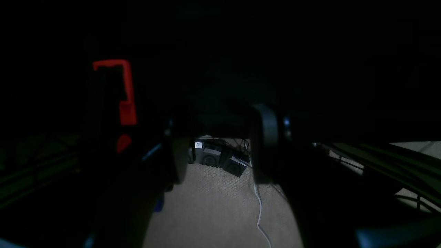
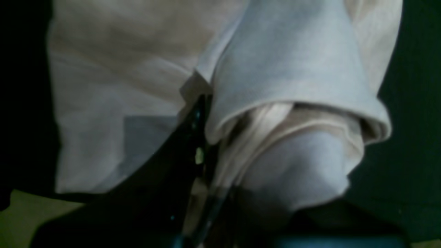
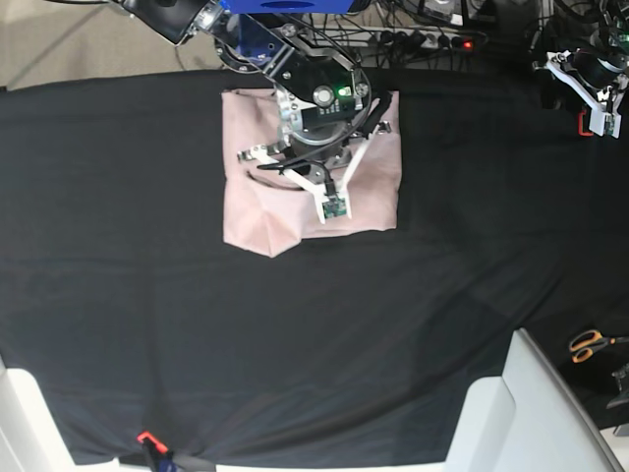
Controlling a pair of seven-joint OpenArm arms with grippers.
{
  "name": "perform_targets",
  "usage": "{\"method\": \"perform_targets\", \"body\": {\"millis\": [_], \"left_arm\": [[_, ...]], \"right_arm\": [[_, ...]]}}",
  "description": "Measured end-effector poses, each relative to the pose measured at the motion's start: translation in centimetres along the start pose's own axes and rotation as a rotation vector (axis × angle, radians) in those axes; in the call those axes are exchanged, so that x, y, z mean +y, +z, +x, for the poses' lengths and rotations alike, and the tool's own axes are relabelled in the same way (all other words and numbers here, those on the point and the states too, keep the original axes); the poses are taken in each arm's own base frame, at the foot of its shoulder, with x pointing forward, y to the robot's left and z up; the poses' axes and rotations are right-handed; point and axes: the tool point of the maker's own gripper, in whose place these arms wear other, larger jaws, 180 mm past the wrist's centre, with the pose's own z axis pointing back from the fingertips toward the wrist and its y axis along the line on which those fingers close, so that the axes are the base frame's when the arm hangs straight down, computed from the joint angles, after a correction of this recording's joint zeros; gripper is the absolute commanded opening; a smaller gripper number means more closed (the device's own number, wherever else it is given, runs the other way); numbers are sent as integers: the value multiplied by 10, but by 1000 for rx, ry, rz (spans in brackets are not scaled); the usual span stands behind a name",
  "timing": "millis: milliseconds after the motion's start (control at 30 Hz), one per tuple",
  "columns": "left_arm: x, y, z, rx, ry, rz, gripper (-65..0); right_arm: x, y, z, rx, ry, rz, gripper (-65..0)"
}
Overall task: Fold the T-shirt properly
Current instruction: 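Press the folded layers flat with the right gripper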
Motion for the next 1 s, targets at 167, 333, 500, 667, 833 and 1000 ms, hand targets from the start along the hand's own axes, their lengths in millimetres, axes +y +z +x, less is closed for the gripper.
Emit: {"method": "perform_targets", "body": {"millis": [167,333,500,667,833,1000], "left_arm": [[0,0,0,0,0,0,-393],[0,0,0,0,0,0,-393],[0,0,0,0,0,0,-393],[0,0,0,0,0,0,-393],[0,0,0,0,1,0,-393],[-1,0,-1,0,2,0,-393]], "right_arm": [[4,0,0,-1,41,24,-644],[5,-2,-2,8,51,25,-639],[18,-5,-12,67,6,104,-636],[14,-11,-8,53,10,93,-569],[18,-10,-10,63,2,106,-396],[21,-10,-8,54,-9,121,-309]]}}
